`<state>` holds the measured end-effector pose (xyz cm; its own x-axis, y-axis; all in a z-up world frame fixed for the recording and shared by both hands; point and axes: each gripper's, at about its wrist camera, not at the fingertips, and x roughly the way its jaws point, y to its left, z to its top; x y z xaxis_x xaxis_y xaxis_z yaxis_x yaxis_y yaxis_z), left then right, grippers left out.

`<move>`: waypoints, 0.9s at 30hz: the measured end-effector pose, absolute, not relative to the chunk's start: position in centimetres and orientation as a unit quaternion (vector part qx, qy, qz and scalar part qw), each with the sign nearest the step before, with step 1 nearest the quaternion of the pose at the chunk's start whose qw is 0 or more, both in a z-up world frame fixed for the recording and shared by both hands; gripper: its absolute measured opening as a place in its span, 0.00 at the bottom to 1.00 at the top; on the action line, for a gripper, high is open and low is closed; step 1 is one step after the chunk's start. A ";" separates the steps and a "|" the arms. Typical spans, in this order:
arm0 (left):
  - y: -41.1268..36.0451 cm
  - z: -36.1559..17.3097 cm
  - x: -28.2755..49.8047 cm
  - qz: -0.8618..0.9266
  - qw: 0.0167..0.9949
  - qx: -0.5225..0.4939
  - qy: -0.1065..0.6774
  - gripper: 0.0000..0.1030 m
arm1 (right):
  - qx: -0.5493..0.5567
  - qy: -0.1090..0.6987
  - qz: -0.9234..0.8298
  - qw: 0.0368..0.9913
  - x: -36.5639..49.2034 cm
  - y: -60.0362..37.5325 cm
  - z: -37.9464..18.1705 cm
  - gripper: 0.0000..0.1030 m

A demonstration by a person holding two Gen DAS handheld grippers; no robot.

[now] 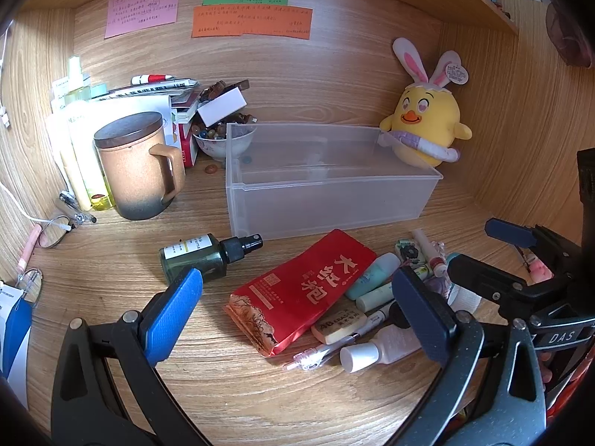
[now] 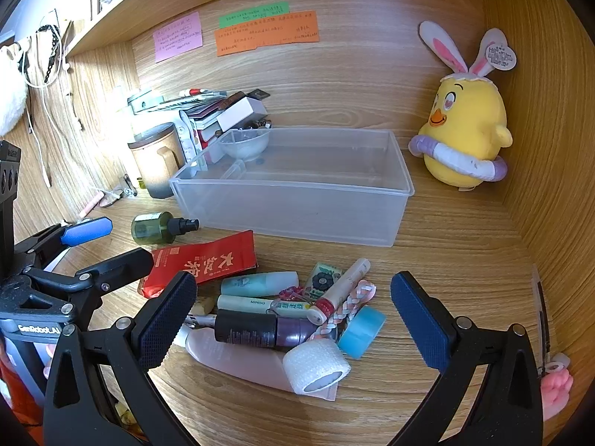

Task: Organize objects
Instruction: 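Grasp the green spray bottle with the left gripper while the right gripper grasps the blue tape roll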

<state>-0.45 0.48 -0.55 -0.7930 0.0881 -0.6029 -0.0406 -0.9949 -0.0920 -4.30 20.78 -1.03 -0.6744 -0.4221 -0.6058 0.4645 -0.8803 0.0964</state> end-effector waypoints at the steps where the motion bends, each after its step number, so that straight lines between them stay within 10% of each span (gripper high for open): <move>1: 0.4 -0.6 -0.5 0.946 0.034 -0.320 -0.037 1.00 | 0.323 0.032 -0.914 0.243 -4.4 20.8 -1.1 1.00; 27: -7.4 -4.6 -8.6 0.906 -0.003 -0.423 -0.009 1.00 | 0.398 -0.013 -0.902 0.166 -8.4 26.0 -4.9 0.89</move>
<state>-8.61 -7.38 -4.56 -0.6429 0.0016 -0.7659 0.0135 -0.9998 -0.0134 -8.35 25.96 -4.87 -0.6281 -0.3102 -0.7136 0.2899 -0.9444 0.1554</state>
